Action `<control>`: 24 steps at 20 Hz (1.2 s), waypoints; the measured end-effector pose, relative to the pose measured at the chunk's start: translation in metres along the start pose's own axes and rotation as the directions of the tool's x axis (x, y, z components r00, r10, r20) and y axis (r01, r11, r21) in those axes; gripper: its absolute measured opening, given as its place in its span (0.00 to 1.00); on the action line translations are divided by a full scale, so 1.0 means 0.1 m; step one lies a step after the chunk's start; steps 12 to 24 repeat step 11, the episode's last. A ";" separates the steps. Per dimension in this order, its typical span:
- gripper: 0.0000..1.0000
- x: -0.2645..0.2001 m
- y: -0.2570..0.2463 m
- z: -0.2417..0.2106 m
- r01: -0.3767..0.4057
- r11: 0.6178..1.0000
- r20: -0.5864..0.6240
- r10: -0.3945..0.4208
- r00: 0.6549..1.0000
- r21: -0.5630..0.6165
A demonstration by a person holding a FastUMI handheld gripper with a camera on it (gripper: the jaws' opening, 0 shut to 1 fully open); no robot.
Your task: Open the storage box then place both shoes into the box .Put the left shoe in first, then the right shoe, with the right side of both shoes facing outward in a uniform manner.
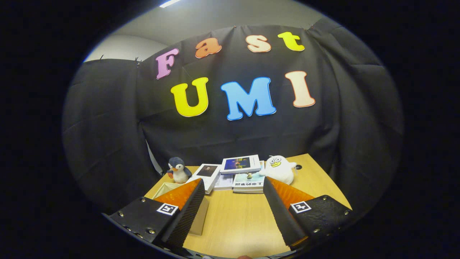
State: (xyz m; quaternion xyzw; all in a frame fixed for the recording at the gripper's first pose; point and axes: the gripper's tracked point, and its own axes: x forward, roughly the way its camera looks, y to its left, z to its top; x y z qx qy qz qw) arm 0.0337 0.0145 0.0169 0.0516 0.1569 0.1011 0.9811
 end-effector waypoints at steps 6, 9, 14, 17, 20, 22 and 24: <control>0.98 -0.09 -0.28 -0.03 0.029 0.999 0.039 -0.030 0.999 0.019; 0.98 -0.15 -0.36 0.01 0.036 0.999 0.064 -0.037 0.997 0.026; 0.98 -0.14 -0.40 0.02 0.044 0.999 0.076 -0.046 0.996 0.031; 0.98 -0.14 -0.40 0.02 0.044 0.999 0.076 -0.046 0.996 0.031; 0.98 -0.14 -0.40 0.02 0.044 0.999 0.076 -0.046 0.996 0.031; 0.98 -0.14 -0.40 0.02 0.044 0.999 0.076 -0.046 0.996 0.031; 0.98 -0.14 -0.40 0.02 0.044 0.999 0.076 -0.046 0.996 0.031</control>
